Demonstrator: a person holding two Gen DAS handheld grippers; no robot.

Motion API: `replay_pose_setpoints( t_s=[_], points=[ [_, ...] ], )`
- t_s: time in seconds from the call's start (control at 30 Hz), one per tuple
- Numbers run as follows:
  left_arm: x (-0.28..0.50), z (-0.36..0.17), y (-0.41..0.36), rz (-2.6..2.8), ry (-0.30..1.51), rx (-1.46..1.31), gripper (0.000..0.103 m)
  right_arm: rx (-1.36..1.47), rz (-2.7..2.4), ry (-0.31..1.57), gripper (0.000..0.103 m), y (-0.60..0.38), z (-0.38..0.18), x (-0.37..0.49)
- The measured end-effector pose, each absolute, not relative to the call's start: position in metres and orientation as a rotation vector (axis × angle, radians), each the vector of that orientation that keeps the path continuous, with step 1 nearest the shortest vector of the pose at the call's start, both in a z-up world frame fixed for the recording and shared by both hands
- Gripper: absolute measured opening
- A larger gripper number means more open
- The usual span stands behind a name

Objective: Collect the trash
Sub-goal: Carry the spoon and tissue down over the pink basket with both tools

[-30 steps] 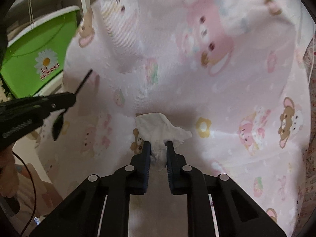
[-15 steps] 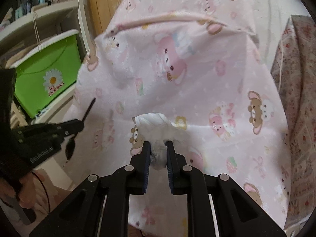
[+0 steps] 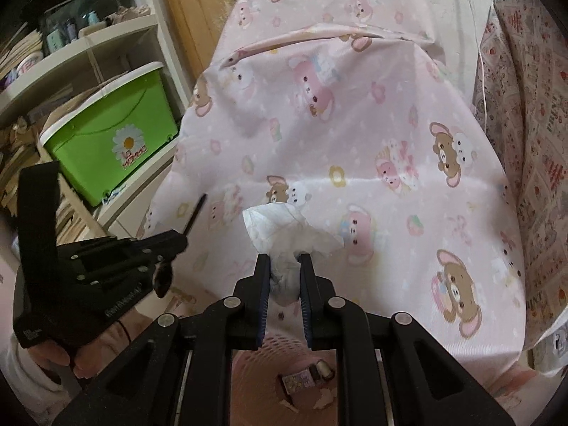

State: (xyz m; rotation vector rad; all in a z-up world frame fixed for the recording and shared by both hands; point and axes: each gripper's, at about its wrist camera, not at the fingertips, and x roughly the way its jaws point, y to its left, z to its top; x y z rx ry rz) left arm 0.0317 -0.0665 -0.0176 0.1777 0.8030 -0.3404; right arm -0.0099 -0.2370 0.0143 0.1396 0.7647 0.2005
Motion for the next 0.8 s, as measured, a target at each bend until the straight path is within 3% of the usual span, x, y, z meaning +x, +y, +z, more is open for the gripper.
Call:
replay_pose_setpoints(
  t_s=[0.37, 0.8],
  points=[
    [0.011, -0.045, -0.073, -0.391, 0.969, 0.181, 0.006, 0.026, 0.228, 0.820, 0.017, -0.213, 0.002, -0.035],
    [0.011, -0.082, -0.072, -0.442, 1.185, 0.115, 0.006, 0.000, 0.277, 1.099, 0.017, -0.201, -0.059, -0.021]
  ],
)
